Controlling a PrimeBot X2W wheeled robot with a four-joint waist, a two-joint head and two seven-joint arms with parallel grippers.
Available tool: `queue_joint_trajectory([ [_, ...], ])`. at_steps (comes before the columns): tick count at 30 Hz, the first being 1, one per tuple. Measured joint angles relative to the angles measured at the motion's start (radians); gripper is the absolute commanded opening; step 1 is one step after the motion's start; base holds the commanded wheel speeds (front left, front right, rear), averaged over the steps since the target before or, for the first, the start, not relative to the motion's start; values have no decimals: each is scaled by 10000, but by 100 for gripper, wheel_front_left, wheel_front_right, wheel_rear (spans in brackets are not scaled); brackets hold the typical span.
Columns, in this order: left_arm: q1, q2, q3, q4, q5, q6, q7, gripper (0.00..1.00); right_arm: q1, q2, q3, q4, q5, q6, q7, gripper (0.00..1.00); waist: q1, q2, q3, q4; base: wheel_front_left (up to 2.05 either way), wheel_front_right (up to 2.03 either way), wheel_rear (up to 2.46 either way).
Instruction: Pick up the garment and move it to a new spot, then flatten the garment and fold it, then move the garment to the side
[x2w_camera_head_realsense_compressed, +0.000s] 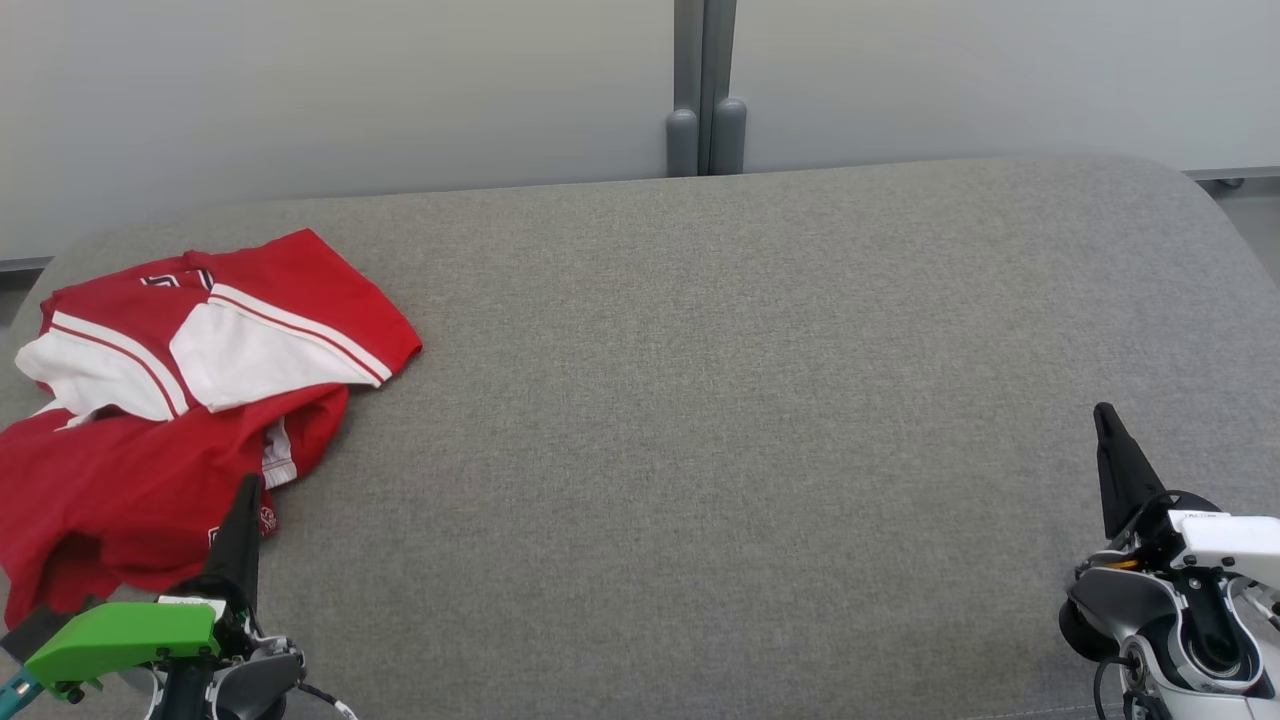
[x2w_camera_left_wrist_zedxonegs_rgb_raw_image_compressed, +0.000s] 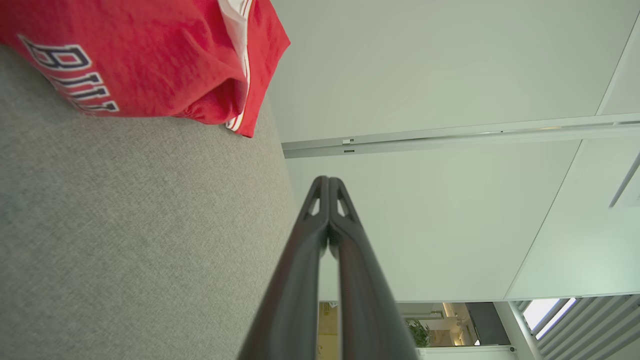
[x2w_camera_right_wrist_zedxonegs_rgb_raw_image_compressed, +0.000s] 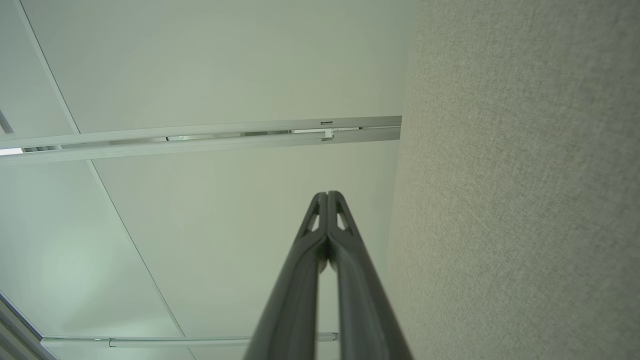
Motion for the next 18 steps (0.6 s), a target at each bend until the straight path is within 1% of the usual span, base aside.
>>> queue_joint_trajectory([
  [18, 0, 0, 0, -2, 0, 0, 0, 0, 0, 4, -13, 0, -23, 0, 2, 0, 0, 0, 0, 0, 0, 0, 0],
])
